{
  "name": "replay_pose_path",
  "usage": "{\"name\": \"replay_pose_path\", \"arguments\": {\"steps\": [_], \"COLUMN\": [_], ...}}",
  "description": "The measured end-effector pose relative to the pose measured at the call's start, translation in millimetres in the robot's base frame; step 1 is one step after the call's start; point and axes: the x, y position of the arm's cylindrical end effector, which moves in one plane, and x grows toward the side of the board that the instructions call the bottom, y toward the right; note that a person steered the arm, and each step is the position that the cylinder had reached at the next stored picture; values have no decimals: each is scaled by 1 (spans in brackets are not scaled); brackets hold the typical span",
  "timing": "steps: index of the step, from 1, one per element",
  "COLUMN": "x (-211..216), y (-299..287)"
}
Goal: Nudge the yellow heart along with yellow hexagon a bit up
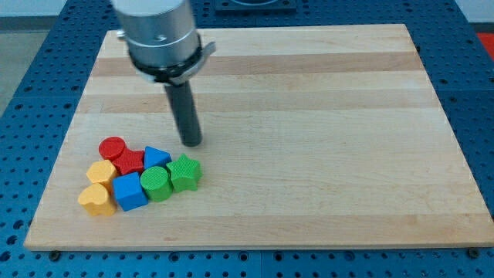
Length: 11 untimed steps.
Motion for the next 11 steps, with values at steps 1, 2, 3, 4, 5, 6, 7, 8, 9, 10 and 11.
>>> {"name": "replay_pose_path", "arguments": {"steps": [1,2,3,4,5,6,7,8,9,10,11], "x": [4,34,77,113,137,152,154,154,144,125,102], "y": [49,82,91,75,38,-11,-60,-95,-116,-121,-121]}}
